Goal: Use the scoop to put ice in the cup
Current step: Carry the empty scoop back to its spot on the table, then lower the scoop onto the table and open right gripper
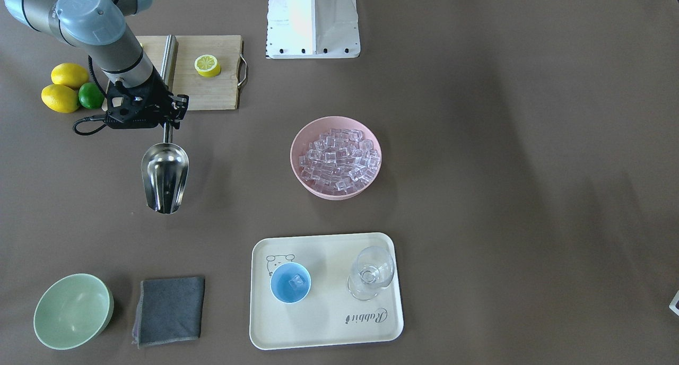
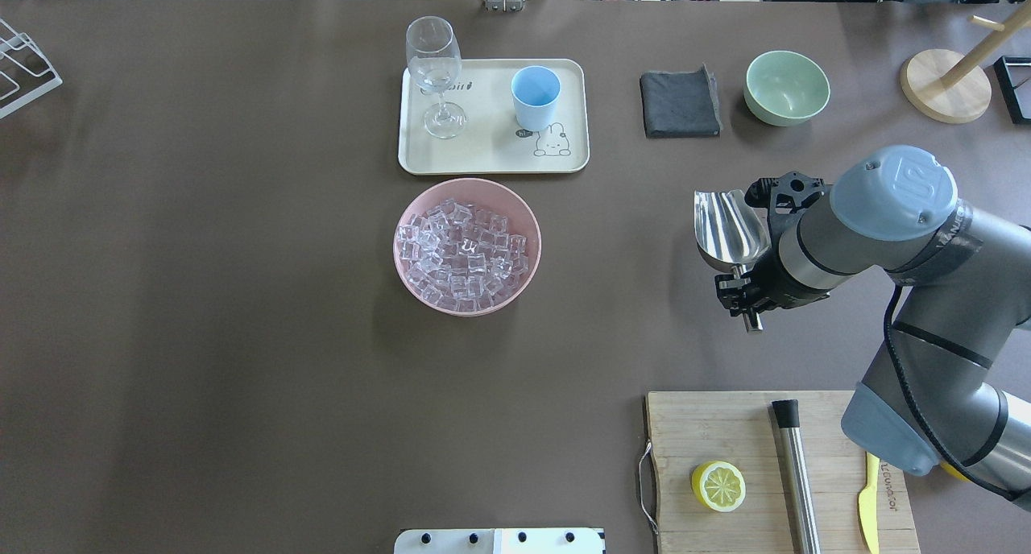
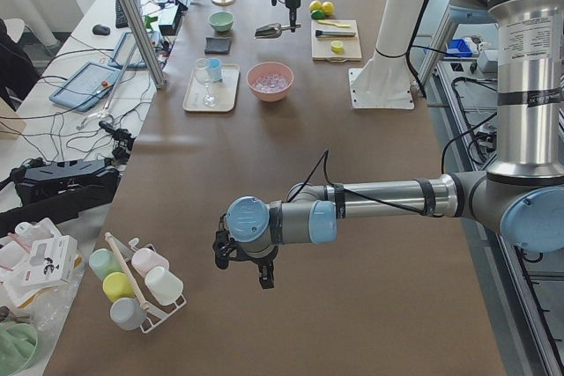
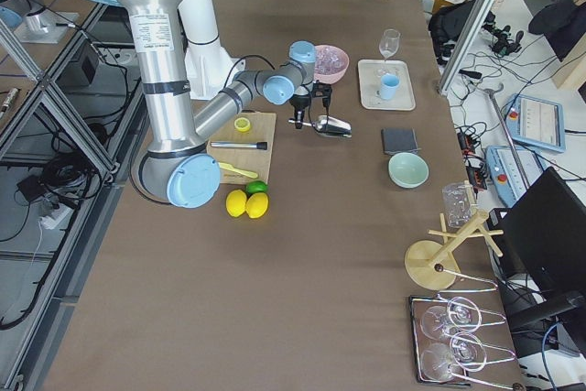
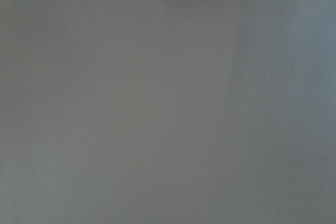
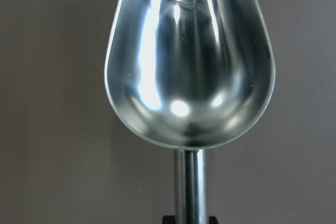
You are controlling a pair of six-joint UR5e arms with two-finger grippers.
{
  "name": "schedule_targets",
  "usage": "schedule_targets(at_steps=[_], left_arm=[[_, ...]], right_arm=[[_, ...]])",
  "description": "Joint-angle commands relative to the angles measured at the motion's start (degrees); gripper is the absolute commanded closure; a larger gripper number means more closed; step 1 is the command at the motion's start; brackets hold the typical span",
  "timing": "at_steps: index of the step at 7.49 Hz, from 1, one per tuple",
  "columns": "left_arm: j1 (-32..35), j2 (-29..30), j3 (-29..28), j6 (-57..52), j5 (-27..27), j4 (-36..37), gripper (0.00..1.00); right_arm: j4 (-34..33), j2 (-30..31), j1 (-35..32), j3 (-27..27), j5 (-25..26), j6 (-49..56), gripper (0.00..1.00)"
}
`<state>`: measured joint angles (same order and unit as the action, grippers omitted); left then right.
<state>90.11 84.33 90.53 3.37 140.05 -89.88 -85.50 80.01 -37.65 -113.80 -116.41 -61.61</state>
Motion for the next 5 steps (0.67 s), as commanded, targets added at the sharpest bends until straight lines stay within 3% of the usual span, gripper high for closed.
schedule_targets(at_steps=[1,5], left_arm=[[0.0,-0.1,-0.6,-0.1,0.2,-0.1,0.02],[0.3,-0.1,-1.8,-0.6,0.1,-0.1,0.02]], right_arm=[[2.1,1.5,0.6,-0.1,1.3,-0.3,1.00],[4.0,3.2,0.7,0.6,2.7,-0.1,1.00]])
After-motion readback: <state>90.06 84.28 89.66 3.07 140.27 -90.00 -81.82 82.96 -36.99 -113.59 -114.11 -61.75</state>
